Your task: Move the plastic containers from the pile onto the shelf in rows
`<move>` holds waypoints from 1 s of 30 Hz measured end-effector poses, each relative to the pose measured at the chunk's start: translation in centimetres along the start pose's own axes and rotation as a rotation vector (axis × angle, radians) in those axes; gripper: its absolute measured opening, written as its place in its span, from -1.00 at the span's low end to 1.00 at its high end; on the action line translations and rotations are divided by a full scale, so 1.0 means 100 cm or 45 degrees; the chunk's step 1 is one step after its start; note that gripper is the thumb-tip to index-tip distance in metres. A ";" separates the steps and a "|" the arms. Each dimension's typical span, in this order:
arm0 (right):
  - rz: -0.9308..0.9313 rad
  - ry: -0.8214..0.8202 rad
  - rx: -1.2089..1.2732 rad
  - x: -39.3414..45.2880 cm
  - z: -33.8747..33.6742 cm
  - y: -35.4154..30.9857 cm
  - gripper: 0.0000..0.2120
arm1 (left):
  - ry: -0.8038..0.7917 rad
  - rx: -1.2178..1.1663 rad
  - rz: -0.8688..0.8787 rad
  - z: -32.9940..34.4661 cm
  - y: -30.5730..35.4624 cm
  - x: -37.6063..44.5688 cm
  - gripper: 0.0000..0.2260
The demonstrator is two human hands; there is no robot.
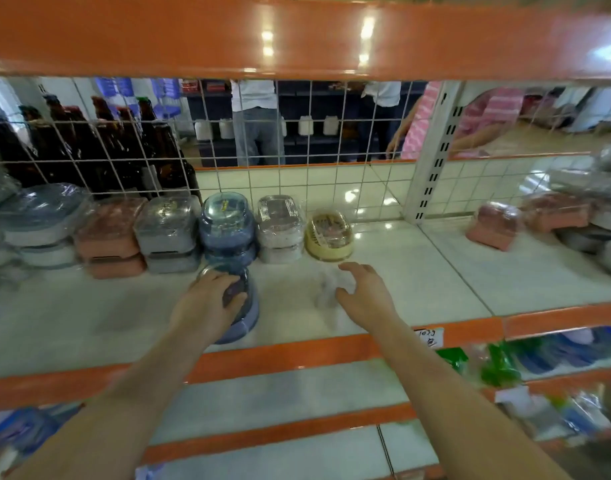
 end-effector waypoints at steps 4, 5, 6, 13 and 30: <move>0.041 0.020 -0.024 -0.015 -0.005 0.002 -0.53 | -0.069 -0.043 0.036 0.002 -0.004 -0.004 -0.67; 0.053 0.019 -0.031 -0.019 -0.005 0.001 -0.54 | -0.095 -0.056 0.009 0.002 -0.004 -0.005 -0.66; 0.067 0.015 -0.037 -0.022 -0.005 0.001 -0.54 | -0.120 -0.075 -0.014 0.002 -0.004 -0.005 -0.64; 0.081 0.016 -0.069 -0.043 -0.020 0.002 -0.56 | -0.157 0.116 -0.036 0.004 0.000 0.002 -0.69; 0.255 0.207 -0.174 -0.086 -0.161 0.114 -0.56 | -0.364 0.188 0.364 0.084 0.223 -0.035 -0.63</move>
Point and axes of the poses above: each hand's wrist, its own x-axis towards the middle knuckle, its own z-axis out of the palm, y = z × x, the point moved 5 cm from there along x, towards the middle knuckle, and after that the axes turned 14 degrees about -z, right-handed, at the moved point
